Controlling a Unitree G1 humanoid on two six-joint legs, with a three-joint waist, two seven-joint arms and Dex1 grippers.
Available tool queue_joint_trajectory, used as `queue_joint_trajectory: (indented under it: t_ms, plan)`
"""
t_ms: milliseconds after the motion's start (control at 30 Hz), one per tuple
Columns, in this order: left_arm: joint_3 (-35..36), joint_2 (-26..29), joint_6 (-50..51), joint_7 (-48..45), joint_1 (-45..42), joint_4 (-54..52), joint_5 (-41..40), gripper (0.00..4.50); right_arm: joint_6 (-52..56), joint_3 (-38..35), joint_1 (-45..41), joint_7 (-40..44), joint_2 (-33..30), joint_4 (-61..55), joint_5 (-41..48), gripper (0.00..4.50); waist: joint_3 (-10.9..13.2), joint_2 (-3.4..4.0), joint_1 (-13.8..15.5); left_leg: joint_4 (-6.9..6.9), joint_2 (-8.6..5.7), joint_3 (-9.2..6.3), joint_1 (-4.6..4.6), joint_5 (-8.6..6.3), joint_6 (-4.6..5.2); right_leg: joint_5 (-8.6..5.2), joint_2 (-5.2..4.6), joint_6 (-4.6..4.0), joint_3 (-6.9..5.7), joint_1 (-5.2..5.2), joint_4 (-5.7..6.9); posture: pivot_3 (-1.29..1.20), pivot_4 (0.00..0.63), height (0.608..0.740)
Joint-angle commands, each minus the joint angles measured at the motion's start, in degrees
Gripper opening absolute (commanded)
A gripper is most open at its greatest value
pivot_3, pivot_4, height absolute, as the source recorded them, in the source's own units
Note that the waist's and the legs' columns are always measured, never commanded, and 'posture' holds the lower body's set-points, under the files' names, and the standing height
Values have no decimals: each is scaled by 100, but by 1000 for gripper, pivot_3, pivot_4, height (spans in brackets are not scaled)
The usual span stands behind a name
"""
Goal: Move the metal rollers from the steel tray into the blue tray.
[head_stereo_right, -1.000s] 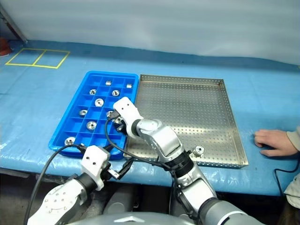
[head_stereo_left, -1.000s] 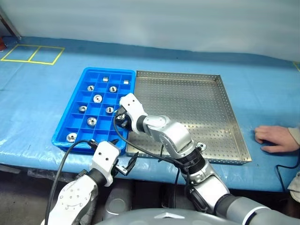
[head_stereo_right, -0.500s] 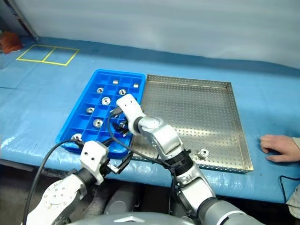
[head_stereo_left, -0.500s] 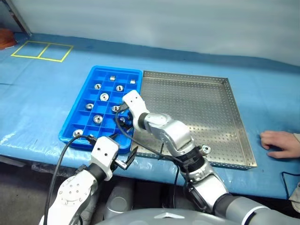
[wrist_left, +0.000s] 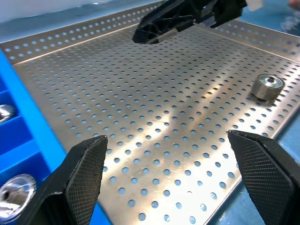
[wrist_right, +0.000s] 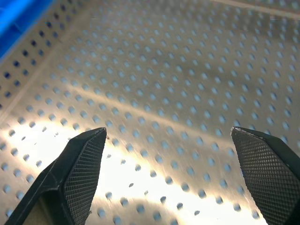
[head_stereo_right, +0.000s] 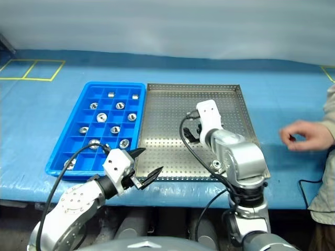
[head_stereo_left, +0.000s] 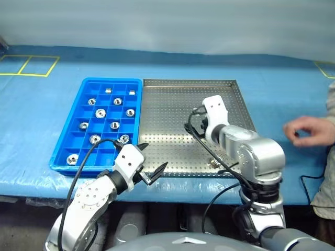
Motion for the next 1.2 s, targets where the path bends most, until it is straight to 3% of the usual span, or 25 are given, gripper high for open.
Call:
queue_joint_trajectory:
  t_ms: [33, 533, 1200]
  plan:
    - [-93, 93, 10, -189, -122, 18, -137, 4500, 489, -214, 149, 5, -64, -575, 153, 4488, 0, 0, -91, 1, 0, 2, 1, 0, 0, 0, 0, 0, 2, 0, 1, 126, 150, 740]
    - [-421, 144, -58, -356, -269, 238, -161, 4500, 501, -432, 1964, -563, -420, -1337, 835, 4488, 0, -5, -277, 7, -1, 15, 10, 0, 1, 3, 1, 9, 21, 4, 2, 74, 150, 740]
    - [-428, 147, -65, -308, -285, 226, -149, 4500, 501, -507, 1972, -1160, -341, -1210, 1484, 4488, -1, -7, -285, 7, -2, 16, 10, 0, 1, 4, 1, 10, 23, 4, 1, 89, 150, 740]
